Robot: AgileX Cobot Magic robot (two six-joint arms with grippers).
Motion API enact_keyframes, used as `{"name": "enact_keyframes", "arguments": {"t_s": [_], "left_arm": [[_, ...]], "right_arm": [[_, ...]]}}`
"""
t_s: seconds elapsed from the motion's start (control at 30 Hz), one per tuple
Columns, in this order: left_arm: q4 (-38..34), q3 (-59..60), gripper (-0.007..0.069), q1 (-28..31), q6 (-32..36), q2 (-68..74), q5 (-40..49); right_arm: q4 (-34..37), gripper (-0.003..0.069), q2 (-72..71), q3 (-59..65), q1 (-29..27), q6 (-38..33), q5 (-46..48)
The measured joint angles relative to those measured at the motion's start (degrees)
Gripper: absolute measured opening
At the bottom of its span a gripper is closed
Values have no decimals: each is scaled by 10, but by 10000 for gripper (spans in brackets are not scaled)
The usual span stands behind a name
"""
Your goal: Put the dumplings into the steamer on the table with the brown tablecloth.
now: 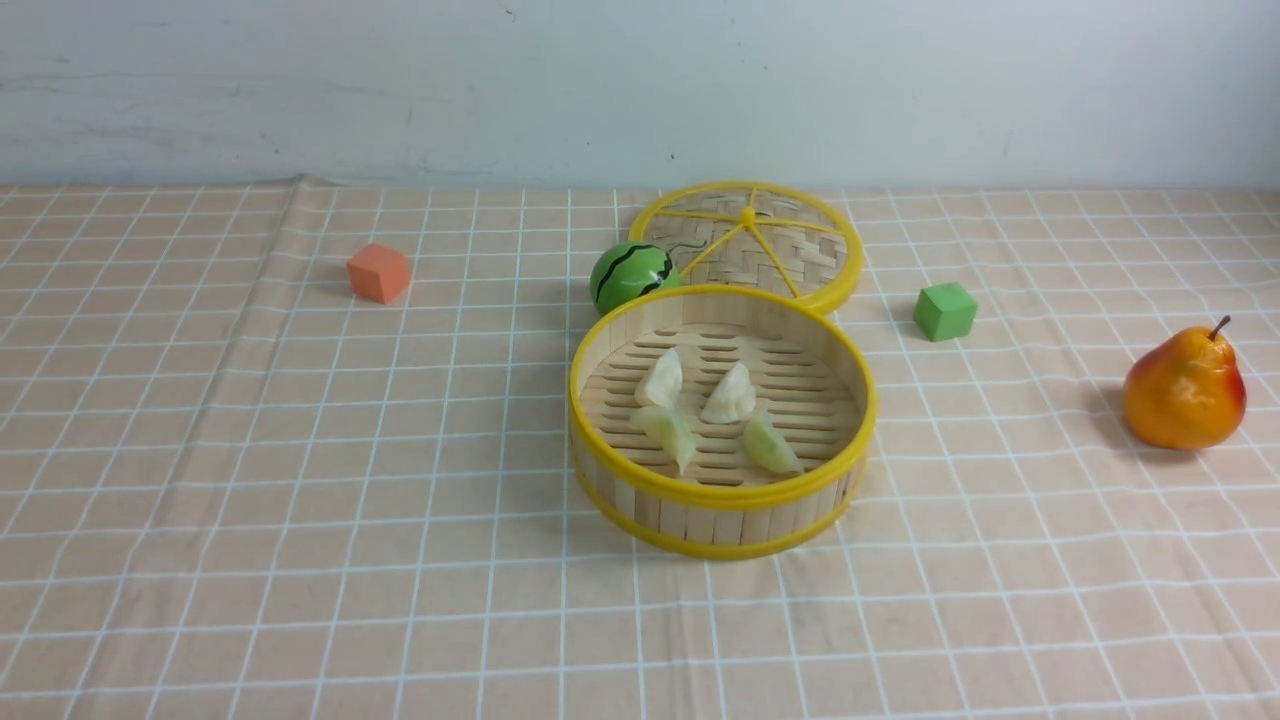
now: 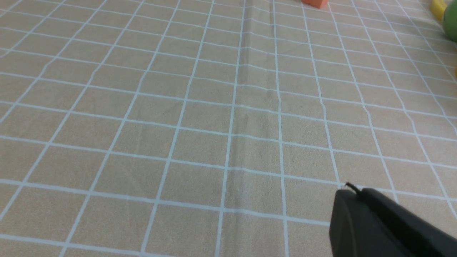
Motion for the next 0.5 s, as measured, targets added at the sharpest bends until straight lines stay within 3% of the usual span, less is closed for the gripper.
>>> {"name": "enact_keyframes", "arguments": {"t_s": [0.5], "left_arm": [[0, 0, -11, 0, 1, 0, 0]], "right_arm": [[0, 140, 0, 0, 0, 0, 0]]}}
